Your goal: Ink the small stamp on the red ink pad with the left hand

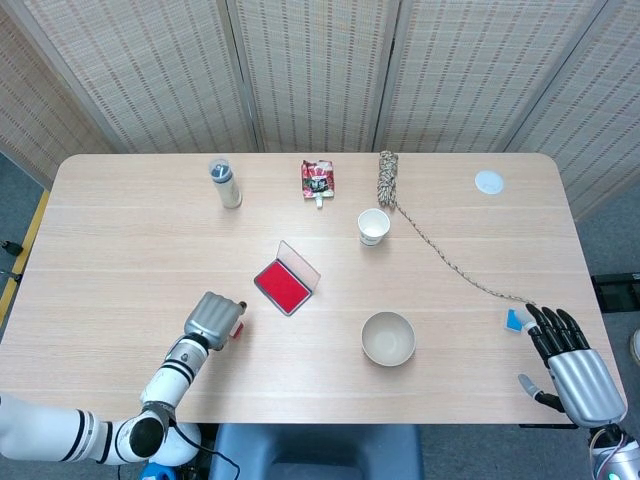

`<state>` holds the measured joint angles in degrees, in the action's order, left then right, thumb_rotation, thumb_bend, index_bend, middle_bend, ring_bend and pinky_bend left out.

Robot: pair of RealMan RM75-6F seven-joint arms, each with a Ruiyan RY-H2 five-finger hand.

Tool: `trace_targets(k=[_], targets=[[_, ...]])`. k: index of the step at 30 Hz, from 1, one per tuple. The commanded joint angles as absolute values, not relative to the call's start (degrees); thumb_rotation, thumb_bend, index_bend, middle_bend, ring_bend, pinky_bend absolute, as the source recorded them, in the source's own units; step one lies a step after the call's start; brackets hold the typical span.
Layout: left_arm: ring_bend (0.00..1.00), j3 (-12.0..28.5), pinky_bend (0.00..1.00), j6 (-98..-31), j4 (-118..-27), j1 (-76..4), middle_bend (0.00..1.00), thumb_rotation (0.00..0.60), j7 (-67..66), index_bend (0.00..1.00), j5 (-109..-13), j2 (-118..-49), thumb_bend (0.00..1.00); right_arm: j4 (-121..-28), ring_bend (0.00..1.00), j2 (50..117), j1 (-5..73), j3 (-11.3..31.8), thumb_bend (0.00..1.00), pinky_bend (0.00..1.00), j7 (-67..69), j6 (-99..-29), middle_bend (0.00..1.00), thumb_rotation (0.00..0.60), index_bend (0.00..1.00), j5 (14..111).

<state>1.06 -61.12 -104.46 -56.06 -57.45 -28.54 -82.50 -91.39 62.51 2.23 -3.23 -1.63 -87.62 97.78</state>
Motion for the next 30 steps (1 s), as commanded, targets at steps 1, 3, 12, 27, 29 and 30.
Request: trace_targets(k=[1, 3, 12, 27, 29, 30], targets=[[0.98, 0.72, 0.90, -60.17, -103.35, -56.31, 1.00, 0.600, -56.51, 0.35, -28.87, -82.78, 0.33, -91.42, 0.00, 62.53, 2.22, -3.12, 0.27, 0.00, -1.64, -87.64, 0.00, 0.600, 0.00, 97.61], [0.98, 0.55, 0.90, -59.64, -102.57, -56.46, 1.00, 0.600, -55.92, 0.35, -28.90, -82.95, 0.33, -91.38, 0.00, 62.55, 2.25, -3.01, 0.27, 0.00, -1.65, -87.55, 0.00, 0.600, 0.00, 97.39], [0.98, -0.07, 0.90, -58.00, -100.03, -57.27, 1.00, 0.600, -54.33, 0.39, -28.31, -83.80, 0.33, -91.40, 0.00, 62.73, 2.50, -2.59, 0.27, 0.00, -2.02, -86.87, 0.00, 0.600, 0.00, 96.49], [0.98, -0.67, 0.90, -57.32, -99.10, -58.44, 1.00, 0.600, -52.61, 0.51, -27.62, -83.82, 0.33, -91.46, 0.00, 62.98, 2.74, -2.40, 0.27, 0.00, -2.64, -86.37, 0.00, 0.600, 0.00, 96.15], [0.98, -0.76, 0.90, -57.11, -98.73, -58.43, 1.00, 0.600, -52.20, 0.55, -27.68, -83.75, 0.33, -91.48, 0.00, 63.00, 2.74, -2.42, 0.27, 0.00, -2.68, -86.31, 0.00, 0.600, 0.00, 96.13], [0.98, -0.83, 0.90, -57.00, -98.52, -58.40, 1.00, 0.600, -51.92, 0.57, -27.77, -83.69, 0.33, -91.46, 0.00, 63.04, 2.75, -2.38, 0.27, 0.00, -2.80, -86.30, 0.00, 0.600, 0.00, 96.07]])
